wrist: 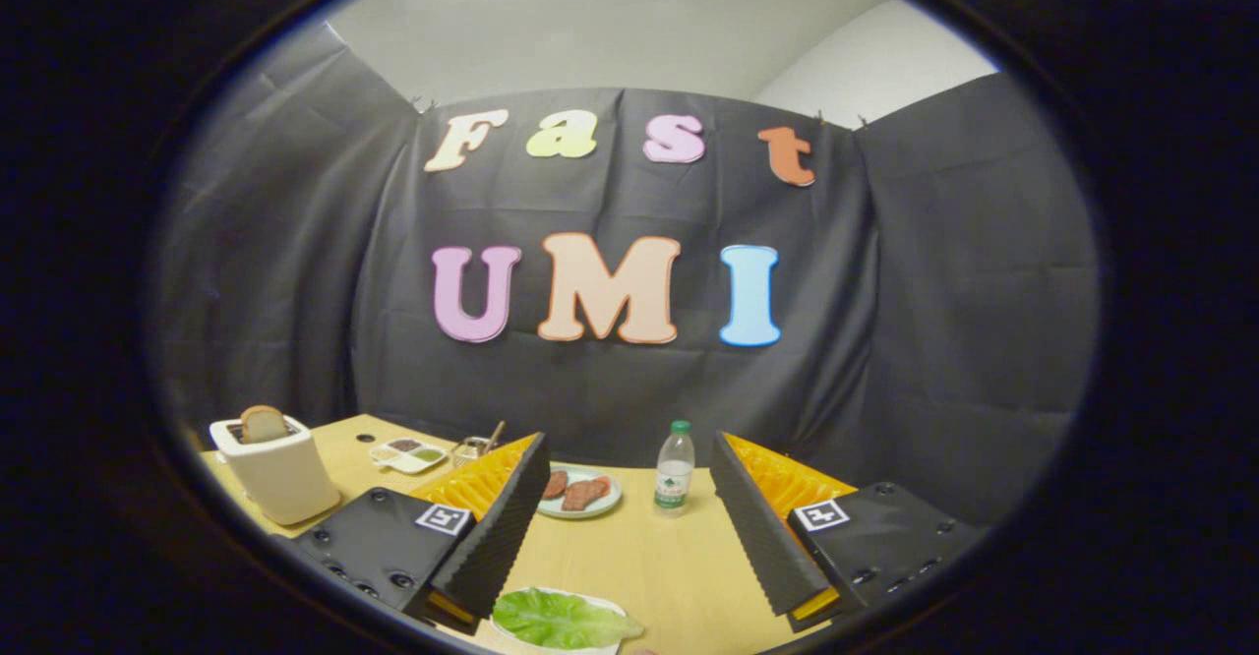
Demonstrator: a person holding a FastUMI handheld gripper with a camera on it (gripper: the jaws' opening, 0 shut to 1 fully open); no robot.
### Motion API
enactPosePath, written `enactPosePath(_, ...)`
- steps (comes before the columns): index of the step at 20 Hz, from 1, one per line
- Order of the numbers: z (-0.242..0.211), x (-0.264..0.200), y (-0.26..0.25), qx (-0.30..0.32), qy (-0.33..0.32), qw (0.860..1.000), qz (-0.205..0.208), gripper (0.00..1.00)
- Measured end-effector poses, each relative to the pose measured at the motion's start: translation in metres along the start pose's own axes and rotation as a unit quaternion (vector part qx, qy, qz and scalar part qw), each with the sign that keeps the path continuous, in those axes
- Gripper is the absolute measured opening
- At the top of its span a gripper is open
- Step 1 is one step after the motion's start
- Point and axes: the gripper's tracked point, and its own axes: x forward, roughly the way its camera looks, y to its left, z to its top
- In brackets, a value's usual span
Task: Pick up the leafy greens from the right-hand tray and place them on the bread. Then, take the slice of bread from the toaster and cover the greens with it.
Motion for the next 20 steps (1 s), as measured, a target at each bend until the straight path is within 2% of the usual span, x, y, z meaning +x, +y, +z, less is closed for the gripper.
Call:
enactPosePath(5,-0.031,0.012,0.015,-0.059,0.048,0.995,0.059,1.0)
enactPosePath(9,-0.065,0.018,0.026,-0.109,0.091,0.984,0.108,1.0)
enactPosePath(13,-0.096,0.024,0.029,-0.126,0.131,0.973,0.143,0.99)
enactPosePath(16,-0.126,0.026,0.028,-0.139,0.17,0.961,0.168,0.99)
enactPosePath(20,-0.177,0.021,0.032,-0.157,0.238,0.935,0.209,0.99)
